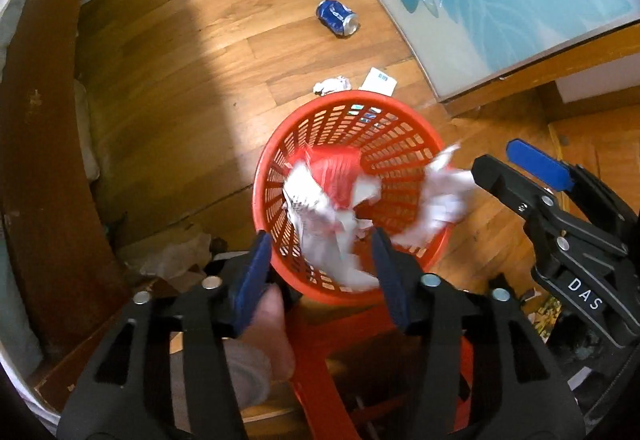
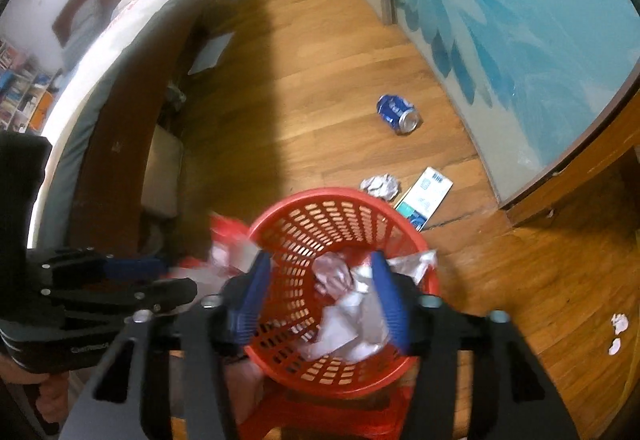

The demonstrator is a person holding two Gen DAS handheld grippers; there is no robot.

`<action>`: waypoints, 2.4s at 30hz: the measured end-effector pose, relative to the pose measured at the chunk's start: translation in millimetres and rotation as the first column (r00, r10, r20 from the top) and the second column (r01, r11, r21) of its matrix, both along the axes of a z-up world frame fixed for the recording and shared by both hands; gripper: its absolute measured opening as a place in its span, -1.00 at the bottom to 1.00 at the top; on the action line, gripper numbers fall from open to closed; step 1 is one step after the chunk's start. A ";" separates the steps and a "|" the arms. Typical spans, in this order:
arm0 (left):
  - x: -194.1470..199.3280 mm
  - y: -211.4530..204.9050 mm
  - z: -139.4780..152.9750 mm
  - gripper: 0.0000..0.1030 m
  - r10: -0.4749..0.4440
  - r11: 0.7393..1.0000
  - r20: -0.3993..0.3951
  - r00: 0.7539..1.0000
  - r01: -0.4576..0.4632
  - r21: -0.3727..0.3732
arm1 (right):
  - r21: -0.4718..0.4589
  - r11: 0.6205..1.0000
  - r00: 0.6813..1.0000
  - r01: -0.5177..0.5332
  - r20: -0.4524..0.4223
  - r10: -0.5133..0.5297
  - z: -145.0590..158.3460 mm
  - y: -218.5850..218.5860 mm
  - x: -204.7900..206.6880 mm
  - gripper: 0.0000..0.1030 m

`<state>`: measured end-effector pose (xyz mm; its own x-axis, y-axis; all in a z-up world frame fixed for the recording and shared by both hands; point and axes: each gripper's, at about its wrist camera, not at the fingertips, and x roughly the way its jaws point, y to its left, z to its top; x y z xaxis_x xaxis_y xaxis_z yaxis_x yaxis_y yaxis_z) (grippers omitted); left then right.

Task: Collect trash
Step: 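Carry packaging and paper to the red wastebasket and release both, then move both open tools back over the remaining trash on the bed, then grasp white tissue with the left tool while the right tool grasps the red box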

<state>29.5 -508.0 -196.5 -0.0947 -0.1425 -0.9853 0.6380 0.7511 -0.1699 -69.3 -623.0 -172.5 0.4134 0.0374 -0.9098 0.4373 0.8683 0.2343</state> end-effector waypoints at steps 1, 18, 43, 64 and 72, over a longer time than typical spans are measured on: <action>0.0 0.3 -1.0 0.03 0.001 1.000 -0.002 1.000 -0.001 -0.003 | 0.000 1.000 1.000 0.003 0.002 -0.003 1.2 -0.7 -0.5 0.07; 18.6 66.6 131.8 0.03 0.196 0.952 0.309 0.931 -0.105 -0.287 | -0.124 0.991 0.982 -0.041 0.177 0.063 91.1 29.1 22.7 0.08; 29.5 466.8 187.8 0.06 0.789 0.614 0.447 0.422 -0.542 -0.573 | -0.173 0.809 0.723 -0.562 0.372 0.582 179.7 391.8 156.7 0.16; 68.4 527.9 160.7 0.06 0.863 0.500 0.308 0.402 -0.581 -0.643 | 0.051 0.814 0.795 -0.579 0.254 0.550 91.5 513.5 314.4 -0.75; 90.0 511.0 146.0 0.11 0.846 0.515 0.270 0.460 -0.572 -0.638 | -0.078 0.828 0.767 -0.556 0.335 0.547 132.7 460.7 254.5 -0.83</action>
<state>119.5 3.0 -50.5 0.7066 -0.2907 -0.6451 -0.0208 0.9028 -0.4295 185.2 -162.4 -39.8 0.5876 0.3719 -0.7186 -0.2218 0.9281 0.2989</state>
